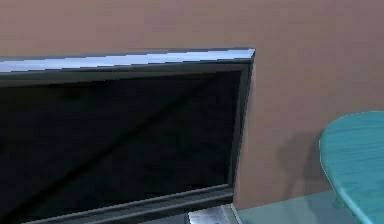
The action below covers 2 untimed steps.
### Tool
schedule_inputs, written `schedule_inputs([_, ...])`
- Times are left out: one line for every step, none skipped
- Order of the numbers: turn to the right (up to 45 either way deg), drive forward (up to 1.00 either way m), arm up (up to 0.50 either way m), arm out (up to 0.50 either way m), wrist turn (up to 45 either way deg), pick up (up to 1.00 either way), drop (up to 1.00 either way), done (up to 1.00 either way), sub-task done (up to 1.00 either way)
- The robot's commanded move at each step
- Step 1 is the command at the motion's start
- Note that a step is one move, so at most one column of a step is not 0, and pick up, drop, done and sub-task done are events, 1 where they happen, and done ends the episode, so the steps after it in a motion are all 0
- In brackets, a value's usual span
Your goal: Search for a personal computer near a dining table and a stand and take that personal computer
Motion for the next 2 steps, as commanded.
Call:
schedule_inputs([0.0,0.0,0.0,0.4,0.0,0.0,0.0,0.0,0.0])
schedule_inputs([0.0,0.0,0.0,0.0,45.0,0.0,0.0,0.0,0.0])
